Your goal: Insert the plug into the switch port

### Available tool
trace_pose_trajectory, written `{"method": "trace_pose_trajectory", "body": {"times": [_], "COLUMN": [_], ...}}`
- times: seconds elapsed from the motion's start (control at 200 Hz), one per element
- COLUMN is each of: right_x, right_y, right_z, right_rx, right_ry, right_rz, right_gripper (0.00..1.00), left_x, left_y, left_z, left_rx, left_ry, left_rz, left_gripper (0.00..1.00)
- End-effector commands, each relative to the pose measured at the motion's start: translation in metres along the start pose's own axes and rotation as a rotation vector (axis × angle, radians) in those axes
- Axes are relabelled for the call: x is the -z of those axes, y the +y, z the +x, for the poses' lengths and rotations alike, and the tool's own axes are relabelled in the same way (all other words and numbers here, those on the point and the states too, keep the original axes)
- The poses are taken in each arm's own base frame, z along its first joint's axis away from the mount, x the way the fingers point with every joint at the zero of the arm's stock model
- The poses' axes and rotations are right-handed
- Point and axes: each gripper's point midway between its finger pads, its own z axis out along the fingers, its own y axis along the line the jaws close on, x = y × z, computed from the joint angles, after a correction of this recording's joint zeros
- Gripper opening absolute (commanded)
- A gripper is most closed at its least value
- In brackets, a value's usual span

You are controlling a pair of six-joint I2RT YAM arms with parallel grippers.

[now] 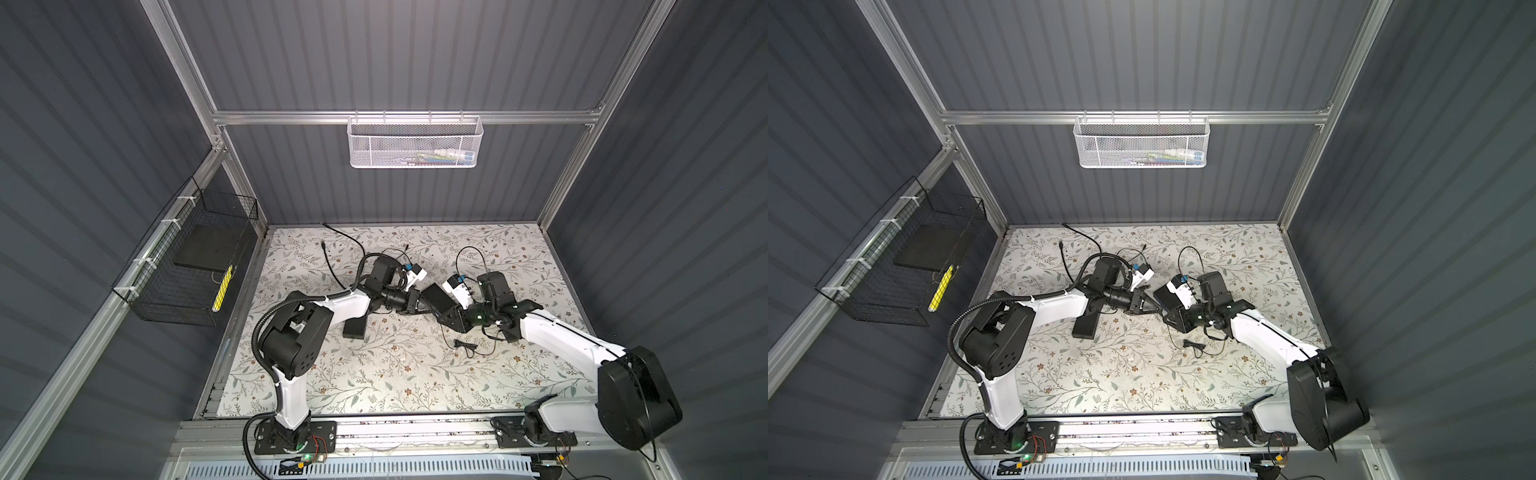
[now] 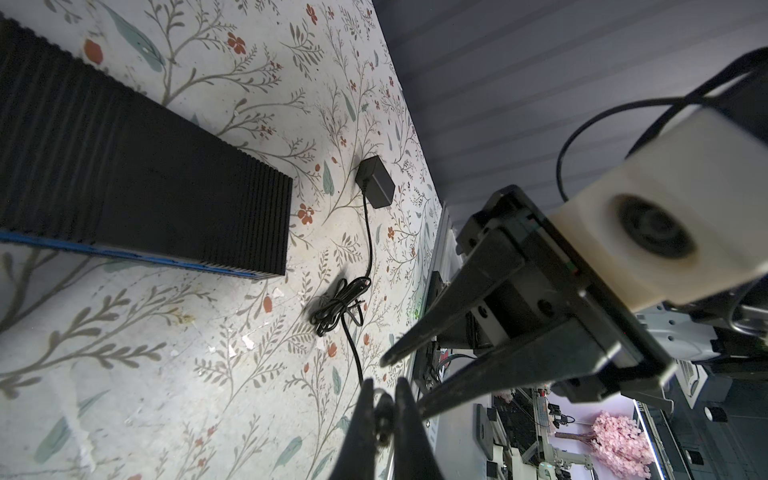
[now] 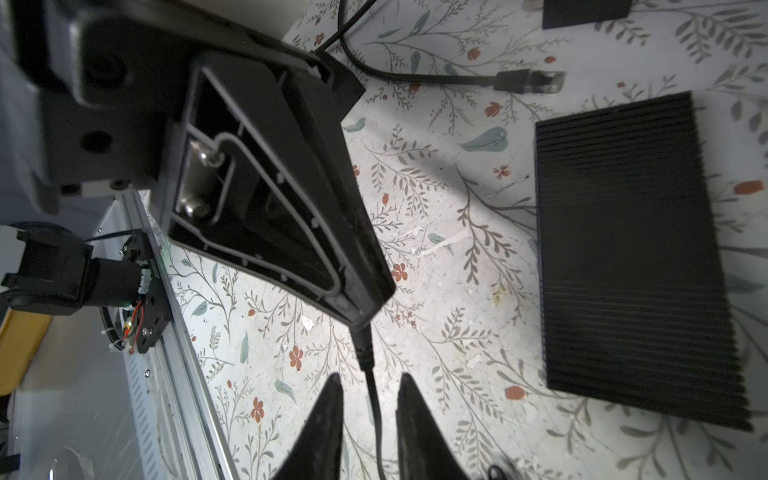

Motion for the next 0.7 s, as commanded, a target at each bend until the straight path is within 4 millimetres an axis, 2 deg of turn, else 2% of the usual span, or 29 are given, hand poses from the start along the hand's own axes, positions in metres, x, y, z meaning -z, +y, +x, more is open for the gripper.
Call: {"method": "trace_pose_trajectory", "body": {"times": [0.0, 0.14, 0.435, 0.695], "right_x": [0.0023, 0.0012, -0.0051, -0.0069], "right_y": [0.0072, 0.0084, 0.0038, 0.004], "right_z": [-0.0182, -0.0233, -0.0146, -0.0187], "right_rx": [0.044, 0.049, 0.033, 0.04], "right_ry": [-0.029, -0.036, -0.004, -0.01], "right_rz": [-0.027, -0.038, -0.036, -0.04], "right_gripper": [0.21, 0.2, 0.22, 0.21], "left_x": [0.0012, 0.0009, 0.0008, 0.0005], "left_y": [-0.0143, -0.013, -0.0146, -0.014], "left_z": [-0.0021, -0.001, -0.0027, -0.0024], "left_rx": [-0.042, -0.037, -0.038, -0.036], "left_ry": [0.015, 0.017, 0.011, 0.012], "left_rz": [0.033, 0.032, 0.038, 0.04], "left_gripper": [0.0, 0.0, 0.0, 0.0]}}
